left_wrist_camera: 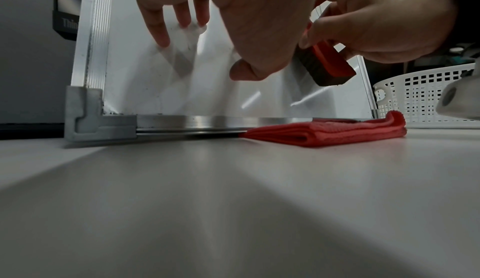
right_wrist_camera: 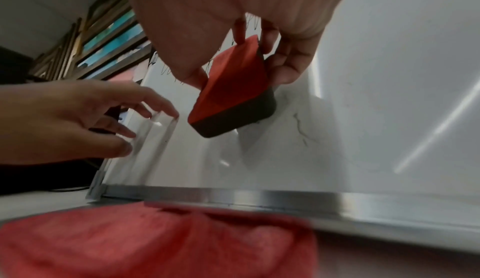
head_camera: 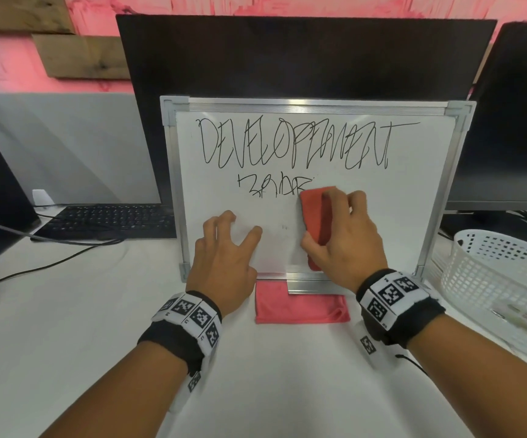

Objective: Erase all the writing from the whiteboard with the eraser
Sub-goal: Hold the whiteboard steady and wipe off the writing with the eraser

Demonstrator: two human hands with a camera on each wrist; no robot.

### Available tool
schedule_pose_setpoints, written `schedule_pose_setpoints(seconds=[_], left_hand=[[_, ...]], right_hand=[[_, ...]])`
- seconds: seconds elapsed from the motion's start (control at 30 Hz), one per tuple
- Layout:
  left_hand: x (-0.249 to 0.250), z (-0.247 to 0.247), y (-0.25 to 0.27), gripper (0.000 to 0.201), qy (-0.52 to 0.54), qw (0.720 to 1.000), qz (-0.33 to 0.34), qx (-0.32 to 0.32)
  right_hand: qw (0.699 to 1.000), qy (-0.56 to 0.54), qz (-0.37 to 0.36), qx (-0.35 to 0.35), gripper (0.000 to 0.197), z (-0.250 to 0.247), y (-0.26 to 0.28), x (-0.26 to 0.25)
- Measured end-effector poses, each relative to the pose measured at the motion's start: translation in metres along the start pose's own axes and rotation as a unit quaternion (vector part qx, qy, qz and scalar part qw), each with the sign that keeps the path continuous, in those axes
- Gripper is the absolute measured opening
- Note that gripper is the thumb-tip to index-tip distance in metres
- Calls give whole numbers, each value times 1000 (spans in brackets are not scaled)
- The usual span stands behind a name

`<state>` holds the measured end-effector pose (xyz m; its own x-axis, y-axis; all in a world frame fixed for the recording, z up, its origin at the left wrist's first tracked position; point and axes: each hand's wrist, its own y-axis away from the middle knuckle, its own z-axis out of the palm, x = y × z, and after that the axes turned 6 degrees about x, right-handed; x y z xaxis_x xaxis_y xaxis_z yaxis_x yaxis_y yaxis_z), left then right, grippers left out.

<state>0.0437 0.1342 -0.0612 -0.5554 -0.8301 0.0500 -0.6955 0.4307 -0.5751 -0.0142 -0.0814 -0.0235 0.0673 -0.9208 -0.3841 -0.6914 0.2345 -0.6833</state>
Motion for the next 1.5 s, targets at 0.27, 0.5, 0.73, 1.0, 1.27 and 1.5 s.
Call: schedule_pose_setpoints(seconds=[0.27, 0.5, 0.73, 1.0, 1.27, 1.5], left_hand=[[0, 0, 0, 64, -1, 1000, -3, 1], [1, -1, -1, 63, 1, 1000, -11, 3], [1, -3, 0, 63, 7, 1000, -17, 9], [-1, -2, -1, 63, 10, 1000, -20, 14], [-1, -3, 0, 63, 13, 999, -23, 23], [-1, -3, -2, 62, 9, 999, -31, 22]], right_hand=[[999, -18, 21, 40, 66, -2, -15, -4], [1000, -1, 20, 22, 68, -1, -16, -3], [999, 28, -22, -19, 68, 5, -8, -11], [996, 45, -56, -47, 64, 9, -1, -15], [999, 16, -38, -13, 66, 11, -11, -20], [999, -18, -2, 38, 69, 10, -23, -18]])
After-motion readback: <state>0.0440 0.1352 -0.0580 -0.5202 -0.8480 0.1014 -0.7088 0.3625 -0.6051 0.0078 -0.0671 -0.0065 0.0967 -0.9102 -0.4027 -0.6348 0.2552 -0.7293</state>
